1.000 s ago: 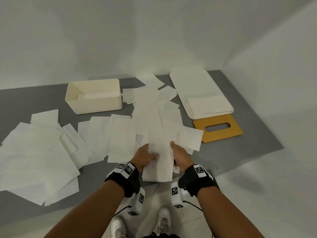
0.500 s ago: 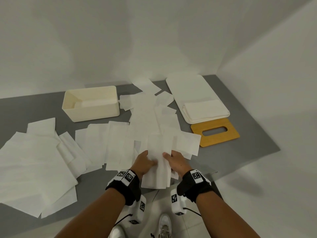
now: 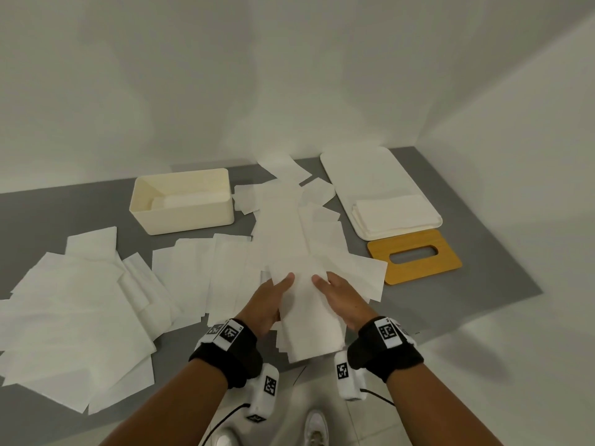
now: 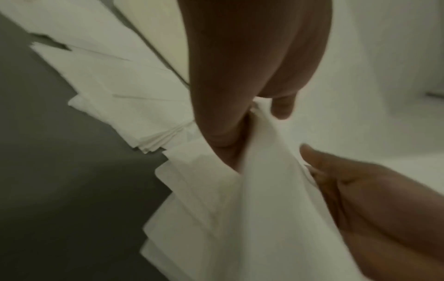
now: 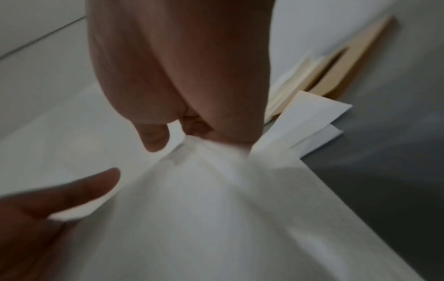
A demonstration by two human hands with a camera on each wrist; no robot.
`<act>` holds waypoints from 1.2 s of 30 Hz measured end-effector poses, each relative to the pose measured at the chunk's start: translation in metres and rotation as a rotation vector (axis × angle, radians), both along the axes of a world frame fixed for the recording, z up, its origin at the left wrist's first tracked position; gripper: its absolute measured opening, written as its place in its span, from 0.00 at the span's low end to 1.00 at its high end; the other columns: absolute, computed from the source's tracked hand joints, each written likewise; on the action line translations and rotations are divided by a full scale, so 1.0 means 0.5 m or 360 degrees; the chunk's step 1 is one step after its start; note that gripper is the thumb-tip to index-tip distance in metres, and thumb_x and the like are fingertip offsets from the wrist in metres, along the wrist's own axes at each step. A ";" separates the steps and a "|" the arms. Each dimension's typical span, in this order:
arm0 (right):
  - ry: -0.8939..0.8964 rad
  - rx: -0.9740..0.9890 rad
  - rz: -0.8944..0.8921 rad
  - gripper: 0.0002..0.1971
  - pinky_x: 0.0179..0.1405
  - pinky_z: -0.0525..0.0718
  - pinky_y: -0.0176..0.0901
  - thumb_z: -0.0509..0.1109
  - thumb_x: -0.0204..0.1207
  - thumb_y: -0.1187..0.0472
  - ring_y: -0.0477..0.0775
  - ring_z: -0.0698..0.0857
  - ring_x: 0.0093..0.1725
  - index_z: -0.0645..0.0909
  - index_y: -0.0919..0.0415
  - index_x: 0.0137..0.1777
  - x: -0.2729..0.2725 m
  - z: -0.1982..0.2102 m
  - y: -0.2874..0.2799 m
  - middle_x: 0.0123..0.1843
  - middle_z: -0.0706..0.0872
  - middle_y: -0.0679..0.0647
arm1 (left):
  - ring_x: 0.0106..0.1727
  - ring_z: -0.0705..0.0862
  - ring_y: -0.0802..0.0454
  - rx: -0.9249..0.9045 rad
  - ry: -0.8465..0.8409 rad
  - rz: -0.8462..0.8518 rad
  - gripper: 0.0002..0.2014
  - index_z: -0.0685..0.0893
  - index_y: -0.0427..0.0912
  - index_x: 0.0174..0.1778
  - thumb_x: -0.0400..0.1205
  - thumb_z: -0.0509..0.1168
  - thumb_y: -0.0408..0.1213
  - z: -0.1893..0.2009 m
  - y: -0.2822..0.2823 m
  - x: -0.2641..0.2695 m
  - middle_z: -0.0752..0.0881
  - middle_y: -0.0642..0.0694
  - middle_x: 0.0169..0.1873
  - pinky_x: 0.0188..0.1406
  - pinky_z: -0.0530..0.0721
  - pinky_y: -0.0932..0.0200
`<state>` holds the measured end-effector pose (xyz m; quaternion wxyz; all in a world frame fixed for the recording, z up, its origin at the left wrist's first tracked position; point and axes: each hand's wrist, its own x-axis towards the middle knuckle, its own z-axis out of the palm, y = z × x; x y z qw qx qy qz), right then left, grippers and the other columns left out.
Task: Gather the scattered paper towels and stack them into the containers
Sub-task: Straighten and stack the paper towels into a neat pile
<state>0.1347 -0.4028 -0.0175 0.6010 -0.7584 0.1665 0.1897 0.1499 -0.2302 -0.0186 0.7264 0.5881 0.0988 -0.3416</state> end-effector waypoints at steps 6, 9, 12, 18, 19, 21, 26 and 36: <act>-0.0067 -0.0044 -0.0001 0.12 0.66 0.78 0.48 0.56 0.86 0.52 0.51 0.82 0.59 0.78 0.52 0.62 -0.007 -0.021 0.027 0.61 0.84 0.50 | 0.61 0.87 0.42 0.0048 -0.0152 0.0031 0.17 0.81 0.44 0.67 0.85 0.64 0.47 -0.009 0.002 0.007 0.89 0.43 0.59 0.65 0.82 0.39; -0.0038 -0.0037 -0.0030 0.15 0.66 0.80 0.52 0.56 0.85 0.51 0.54 0.83 0.60 0.79 0.56 0.62 -0.003 -0.027 0.041 0.60 0.85 0.52 | 0.60 0.87 0.38 0.0067 -0.0037 -0.0046 0.18 0.82 0.38 0.65 0.83 0.67 0.43 -0.025 0.023 0.004 0.89 0.38 0.59 0.62 0.84 0.41; -0.0013 -0.0204 0.0062 0.15 0.46 0.85 0.45 0.60 0.83 0.48 0.52 0.85 0.43 0.79 0.59 0.45 0.006 -0.034 0.036 0.43 0.85 0.53 | 0.55 0.89 0.41 0.0363 -0.0130 -0.0024 0.13 0.82 0.36 0.62 0.83 0.66 0.37 -0.045 0.037 0.000 0.90 0.39 0.55 0.52 0.87 0.48; -0.0264 -0.1328 -0.0110 0.13 0.57 0.75 0.44 0.57 0.84 0.60 0.58 0.80 0.63 0.78 0.59 0.64 0.063 -0.053 -0.093 0.66 0.80 0.56 | 0.54 0.86 0.36 0.0424 0.0048 0.0282 0.11 0.82 0.35 0.59 0.82 0.67 0.33 -0.090 0.086 0.010 0.88 0.35 0.54 0.53 0.85 0.44; -0.0236 -0.1400 0.0000 0.18 0.61 0.74 0.44 0.58 0.83 0.61 0.58 0.79 0.67 0.73 0.57 0.72 0.076 -0.053 -0.114 0.72 0.76 0.55 | 0.53 0.86 0.36 0.0382 0.0098 0.0288 0.10 0.82 0.35 0.58 0.82 0.67 0.33 -0.089 0.089 0.007 0.88 0.35 0.53 0.53 0.85 0.44; -0.0144 -0.1446 0.0205 0.26 0.65 0.74 0.48 0.61 0.81 0.59 0.59 0.76 0.71 0.64 0.55 0.79 0.106 -0.051 -0.142 0.78 0.71 0.54 | 0.53 0.85 0.34 0.0333 0.0184 0.0321 0.09 0.83 0.35 0.56 0.82 0.67 0.33 -0.091 0.093 0.004 0.88 0.35 0.51 0.56 0.84 0.42; 0.0010 -0.1600 0.0546 0.30 0.71 0.72 0.50 0.65 0.81 0.57 0.60 0.72 0.75 0.60 0.57 0.80 0.151 -0.051 -0.155 0.78 0.69 0.57 | 0.50 0.84 0.35 0.0375 0.0157 0.0344 0.06 0.82 0.35 0.53 0.83 0.62 0.27 -0.100 0.088 0.003 0.86 0.32 0.52 0.54 0.82 0.43; -0.0069 -0.1788 0.0545 0.17 0.63 0.77 0.46 0.65 0.80 0.56 0.58 0.79 0.67 0.77 0.57 0.67 0.160 -0.053 -0.153 0.68 0.78 0.55 | 0.57 0.86 0.34 0.0517 -0.0031 0.0174 0.12 0.82 0.36 0.59 0.83 0.59 0.25 -0.096 0.079 0.004 0.87 0.35 0.55 0.60 0.84 0.40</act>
